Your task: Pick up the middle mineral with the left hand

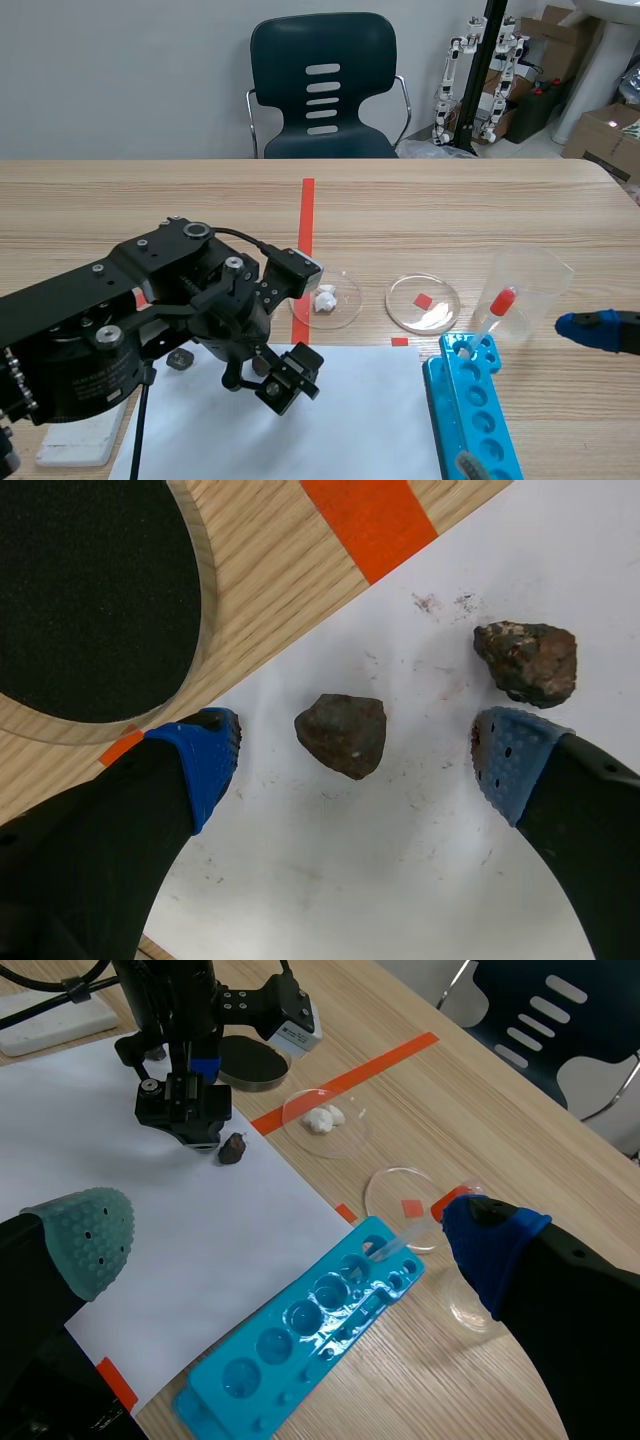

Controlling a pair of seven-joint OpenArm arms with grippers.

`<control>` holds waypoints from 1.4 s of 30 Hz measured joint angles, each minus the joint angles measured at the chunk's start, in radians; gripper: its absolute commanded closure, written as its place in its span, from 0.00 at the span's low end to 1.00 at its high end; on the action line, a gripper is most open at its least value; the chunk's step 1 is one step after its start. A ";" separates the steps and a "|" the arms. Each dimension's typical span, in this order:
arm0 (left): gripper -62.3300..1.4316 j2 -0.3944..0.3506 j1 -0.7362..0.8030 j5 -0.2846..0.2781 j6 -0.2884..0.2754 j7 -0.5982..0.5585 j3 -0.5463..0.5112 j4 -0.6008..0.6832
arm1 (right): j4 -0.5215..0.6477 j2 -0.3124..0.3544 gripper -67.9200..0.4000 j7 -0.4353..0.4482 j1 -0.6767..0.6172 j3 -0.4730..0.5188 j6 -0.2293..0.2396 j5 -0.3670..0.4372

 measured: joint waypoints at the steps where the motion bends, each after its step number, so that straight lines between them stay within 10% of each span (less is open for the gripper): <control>1: 0.28 0.002 0.000 0.000 0.000 0.000 0.000 0.000 | 0.000 0.000 0.04 0.000 0.000 0.000 0.000 0.000; 19: 0.75 0.005 0.000 0.000 0.000 -0.006 0.000 -0.005 | 0.000 0.000 0.04 0.000 0.000 0.000 0.000 0.000; 42: 0.80 0.004 0.004 0.000 0.000 -0.007 -0.007 0.002 | 0.000 0.000 0.04 0.000 0.000 0.000 0.000 0.000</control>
